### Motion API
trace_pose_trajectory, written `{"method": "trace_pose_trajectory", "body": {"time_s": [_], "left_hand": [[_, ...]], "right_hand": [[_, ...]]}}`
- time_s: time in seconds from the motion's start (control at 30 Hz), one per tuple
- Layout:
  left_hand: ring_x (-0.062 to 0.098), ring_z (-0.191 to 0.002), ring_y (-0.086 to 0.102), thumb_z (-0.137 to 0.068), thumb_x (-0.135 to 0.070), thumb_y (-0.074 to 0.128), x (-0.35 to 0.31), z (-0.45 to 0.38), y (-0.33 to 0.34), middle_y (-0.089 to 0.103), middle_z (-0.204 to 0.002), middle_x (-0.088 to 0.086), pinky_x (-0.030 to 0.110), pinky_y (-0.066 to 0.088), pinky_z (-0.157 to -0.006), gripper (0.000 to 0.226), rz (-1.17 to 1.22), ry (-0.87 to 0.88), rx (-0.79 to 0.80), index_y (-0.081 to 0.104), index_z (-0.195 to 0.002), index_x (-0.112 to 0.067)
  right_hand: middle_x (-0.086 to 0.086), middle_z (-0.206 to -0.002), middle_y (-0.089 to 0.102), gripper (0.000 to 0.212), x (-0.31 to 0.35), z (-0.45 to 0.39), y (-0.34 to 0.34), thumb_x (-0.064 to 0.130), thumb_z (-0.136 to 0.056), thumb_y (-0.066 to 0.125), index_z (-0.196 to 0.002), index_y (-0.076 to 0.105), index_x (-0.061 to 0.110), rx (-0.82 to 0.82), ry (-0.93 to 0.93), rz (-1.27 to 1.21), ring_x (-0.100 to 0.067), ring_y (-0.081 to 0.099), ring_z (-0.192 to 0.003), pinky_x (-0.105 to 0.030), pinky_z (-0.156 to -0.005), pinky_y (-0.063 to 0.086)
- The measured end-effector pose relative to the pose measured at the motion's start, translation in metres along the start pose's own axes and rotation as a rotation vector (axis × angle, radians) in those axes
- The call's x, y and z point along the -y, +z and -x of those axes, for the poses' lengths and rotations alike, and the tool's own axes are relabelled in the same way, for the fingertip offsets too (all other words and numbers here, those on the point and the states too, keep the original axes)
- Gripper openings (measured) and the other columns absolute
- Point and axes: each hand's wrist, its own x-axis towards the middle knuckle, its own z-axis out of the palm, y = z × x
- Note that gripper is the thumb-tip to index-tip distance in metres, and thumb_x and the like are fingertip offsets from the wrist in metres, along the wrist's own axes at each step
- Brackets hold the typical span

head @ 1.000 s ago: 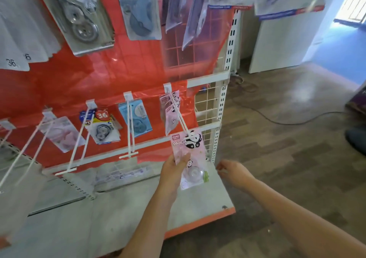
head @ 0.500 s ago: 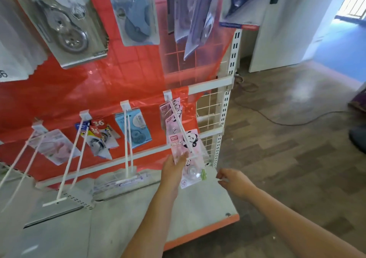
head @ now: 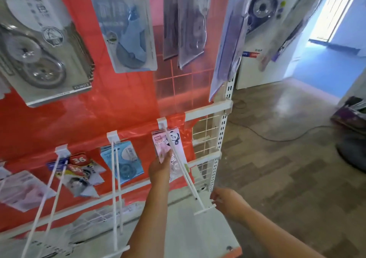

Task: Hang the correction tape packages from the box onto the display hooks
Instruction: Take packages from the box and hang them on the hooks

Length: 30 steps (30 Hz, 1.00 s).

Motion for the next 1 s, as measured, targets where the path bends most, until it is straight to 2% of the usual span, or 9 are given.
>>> {"method": "trace_pose_trajectory", "body": {"time_s": [0.1,0.17,0.23,0.3,0.43,0.6,0.7,0.87,1.0], "left_hand": [[0.020,-0.068,0.055,-0.086,-0.051,0.061,0.006,-0.005,-0.001,0.056,-0.075,0.001,0.034,0.047,-0.074,0.036,-0.058,0.057,0.027,0.052,-0.072,-0.019],[0.026,-0.084,0.062,-0.088,-0.046,0.062,0.014,-0.003,-0.006,0.064,-0.085,0.002,0.036,0.048,-0.080,0.025,-0.091,0.133,0.076,0.059,-0.084,-0.021],[0.033,-0.095,0.064,-0.090,-0.043,0.060,0.021,-0.002,-0.011,0.068,-0.099,0.010,0.034,0.047,-0.080,0.032,-0.229,0.186,0.120,0.065,-0.101,-0.014],[0.035,-0.100,0.062,-0.092,-0.044,0.056,0.028,-0.002,-0.015,0.068,-0.105,0.015,0.032,0.043,-0.075,0.040,-0.464,0.200,0.138,0.066,-0.106,-0.008],[0.028,-0.111,0.059,-0.089,-0.046,0.059,0.045,0.014,-0.031,0.065,-0.115,0.003,0.029,0.042,-0.086,0.031,-0.647,0.158,0.187,0.061,-0.104,-0.019],[0.021,-0.099,0.063,-0.092,-0.041,0.053,0.071,0.058,-0.055,0.068,-0.105,-0.002,0.029,0.049,-0.086,0.028,-0.869,0.317,0.260,0.064,-0.112,-0.024],[0.015,-0.095,0.061,-0.089,-0.039,0.058,0.080,0.087,-0.065,0.067,-0.105,-0.004,0.028,0.050,-0.085,0.016,-0.979,0.353,0.281,0.060,-0.099,-0.027],[0.016,-0.105,0.060,-0.092,-0.037,0.053,0.083,0.161,-0.090,0.066,-0.113,-0.003,0.025,0.045,-0.085,0.025,-1.188,0.442,0.271,0.062,-0.110,-0.022],[0.017,-0.108,0.059,-0.091,-0.033,0.054,0.071,0.221,-0.116,0.065,-0.117,-0.002,0.026,0.044,-0.087,0.025,-1.208,0.454,0.254,0.064,-0.110,-0.021]], "right_hand": [[0.001,-0.116,0.064,0.026,0.006,-0.003,-0.002,0.015,-0.092,0.049,-0.116,0.059,0.014,0.016,0.022,0.006,-0.017,0.060,-0.107,-0.024,-0.090,0.046],[0.001,-0.118,0.063,0.027,0.007,-0.002,-0.001,0.015,-0.091,0.048,-0.116,0.058,0.015,0.016,0.031,0.022,-0.017,0.059,-0.108,-0.024,-0.090,0.046],[0.000,-0.119,0.063,0.027,0.009,0.001,-0.001,0.017,-0.091,0.049,-0.117,0.058,0.015,0.006,0.031,0.034,-0.018,0.059,-0.109,-0.023,-0.089,0.044],[0.000,-0.121,0.062,0.028,0.013,0.006,-0.001,0.021,-0.092,0.050,-0.118,0.058,0.016,-0.010,0.037,0.064,-0.019,0.057,-0.111,-0.023,-0.088,0.042],[-0.002,-0.124,0.059,0.030,0.019,0.024,-0.006,0.025,-0.093,0.050,-0.121,0.058,0.019,-0.009,0.006,0.157,-0.023,0.055,-0.114,-0.027,-0.091,0.043],[-0.005,-0.124,0.059,0.031,0.021,0.059,-0.019,0.025,-0.091,0.049,-0.120,0.057,0.021,0.016,-0.031,0.260,-0.026,0.053,-0.117,-0.032,-0.094,0.046],[-0.006,-0.125,0.058,0.031,0.026,0.085,-0.025,0.024,-0.090,0.048,-0.119,0.058,0.022,0.001,-0.048,0.278,-0.027,0.054,-0.116,-0.033,-0.094,0.047],[-0.005,-0.131,0.054,0.034,0.042,0.151,-0.029,0.024,-0.093,0.047,-0.125,0.056,0.022,-0.007,-0.136,0.381,-0.027,0.051,-0.121,-0.036,-0.099,0.044],[-0.007,-0.131,0.056,0.035,0.065,0.204,-0.040,0.019,-0.091,0.045,-0.125,0.057,0.018,0.004,-0.213,0.428,-0.027,0.051,-0.122,-0.037,-0.099,0.045]]}}
